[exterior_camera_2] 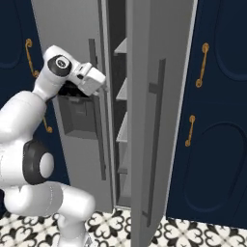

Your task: Grab a lemon wedge from the fridge and one ice cube from the ice bowl, and put them in the glass of lemonade.

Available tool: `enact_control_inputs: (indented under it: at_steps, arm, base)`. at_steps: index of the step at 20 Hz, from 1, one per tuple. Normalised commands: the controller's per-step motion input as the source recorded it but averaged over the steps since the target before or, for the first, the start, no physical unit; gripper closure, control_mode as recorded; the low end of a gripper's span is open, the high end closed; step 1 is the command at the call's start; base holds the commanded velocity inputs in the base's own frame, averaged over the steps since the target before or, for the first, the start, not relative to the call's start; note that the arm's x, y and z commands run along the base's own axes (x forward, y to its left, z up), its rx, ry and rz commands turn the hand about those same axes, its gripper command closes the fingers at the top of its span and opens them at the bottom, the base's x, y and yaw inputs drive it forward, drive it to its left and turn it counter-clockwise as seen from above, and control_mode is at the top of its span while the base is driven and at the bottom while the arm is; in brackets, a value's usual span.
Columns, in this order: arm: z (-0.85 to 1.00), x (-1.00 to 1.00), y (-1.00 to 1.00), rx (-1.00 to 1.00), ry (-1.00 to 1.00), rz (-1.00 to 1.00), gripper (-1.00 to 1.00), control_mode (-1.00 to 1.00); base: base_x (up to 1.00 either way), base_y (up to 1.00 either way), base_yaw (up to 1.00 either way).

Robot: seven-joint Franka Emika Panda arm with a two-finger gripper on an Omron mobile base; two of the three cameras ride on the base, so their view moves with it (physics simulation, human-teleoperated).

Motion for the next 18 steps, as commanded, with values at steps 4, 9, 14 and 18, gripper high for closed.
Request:
enact_control_inputs:
  at_steps: [4, 9, 14, 18]
  arm:
    - [-0.18, 0.83, -0.29, -0.06, 0.07, 0.15, -1.0, -1.0]
    - [-0.7, 0.45, -0.34, -0.03, 0.01, 0.04, -1.0, -1.0]
    - [-0.33, 0.01, -0.64, -0.03, 0.0, 0.0, -1.0, -1.0]
    - [0.0, -0.35, -0.98, -0.01, 0.02, -0.01, -1.0, -1.0]
  base:
    - [0.0, 0.0, 0.0]
    - [0.0, 0.0, 0.0]
    - [0.0, 0.0, 0.0]
    - [0.0, 0.0, 0.0]
